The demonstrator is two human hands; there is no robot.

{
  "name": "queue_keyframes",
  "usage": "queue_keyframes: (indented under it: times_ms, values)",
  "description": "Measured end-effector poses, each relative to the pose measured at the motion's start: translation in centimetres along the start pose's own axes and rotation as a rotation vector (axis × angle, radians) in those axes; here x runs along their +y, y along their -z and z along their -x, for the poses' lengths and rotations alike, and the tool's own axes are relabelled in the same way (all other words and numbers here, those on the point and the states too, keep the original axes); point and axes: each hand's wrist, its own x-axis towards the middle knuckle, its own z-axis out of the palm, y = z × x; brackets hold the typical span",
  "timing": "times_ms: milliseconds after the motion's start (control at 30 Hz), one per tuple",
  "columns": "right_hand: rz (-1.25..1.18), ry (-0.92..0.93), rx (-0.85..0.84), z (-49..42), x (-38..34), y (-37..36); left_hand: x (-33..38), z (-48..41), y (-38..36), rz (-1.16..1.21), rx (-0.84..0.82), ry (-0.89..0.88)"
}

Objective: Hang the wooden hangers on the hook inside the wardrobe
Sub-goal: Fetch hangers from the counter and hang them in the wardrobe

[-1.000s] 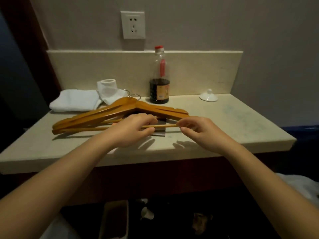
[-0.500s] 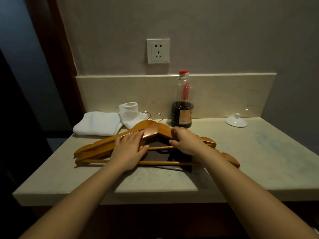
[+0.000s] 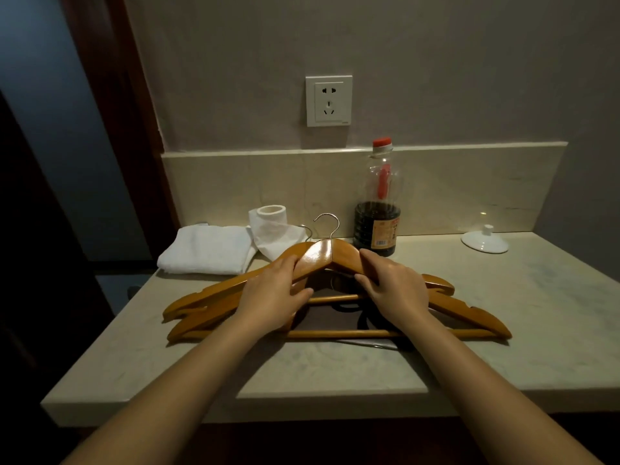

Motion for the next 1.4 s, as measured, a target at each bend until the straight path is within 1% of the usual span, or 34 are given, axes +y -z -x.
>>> queue_keyframes:
  times_ms: [100,200,233,300,367,500,567,633,700,767,867,1000,1067,1233,1400]
  values:
    - [-0.065,0.016,0.014,0.0,-0.7,0.4,0.0,-2.0,2.6,0.199,-0.146,0.035]
    - [-0.108,0.084,0.018,-0.4,-1.7,1.1,-0.5,-3.1,4.7,0.400,-0.332,0.043]
    - [-0.097,0.110,0.019,-0.6,-1.9,1.5,-0.7,-3.1,5.2,0.480,-0.375,0.039]
    - [-0.085,0.144,0.013,-1.2,-2.5,2.3,-1.0,-2.8,6.0,0.603,-0.387,0.023]
    - [-0.106,0.174,0.032,-2.0,-3.1,3.0,-1.1,-2.7,6.9,0.697,-0.331,0.016]
    - [-0.144,0.249,0.188,-3.3,-4.0,3.9,-1.9,-3.0,8.8,0.802,-0.138,0.046]
    - [-0.164,0.275,0.258,-3.2,-4.0,3.7,-2.6,-2.6,9.6,0.823,-0.033,0.053]
    - [-0.206,0.252,0.267,-3.1,-3.9,3.2,-3.3,-2.0,10.3,0.822,0.083,0.062]
    - [-0.181,0.200,0.174,-3.3,-3.4,2.5,-3.9,-1.3,10.6,0.807,0.204,0.078]
    - [-0.139,0.134,0.069,-3.8,-3.0,1.7,-4.3,-0.4,10.5,0.802,0.288,0.092]
    - [-0.128,0.005,-0.020,-4.7,-2.5,0.4,-4.7,1.0,10.0,0.763,0.355,0.089]
    - [-0.090,-0.132,-0.275,-6.1,-2.5,-1.6,-5.2,2.2,9.3,0.669,0.439,0.081]
    - [-0.027,-0.140,-0.312,-6.7,-2.7,-2.6,-5.5,2.5,9.1,0.642,0.467,0.088]
    - [0.009,-0.160,-0.335,-8.1,-3.3,-4.1,-6.0,2.7,8.8,0.639,0.498,0.113]
    - [0.114,-0.130,-0.383,-9.0,-3.3,-5.0,-6.4,2.4,8.8,0.623,0.514,0.133]
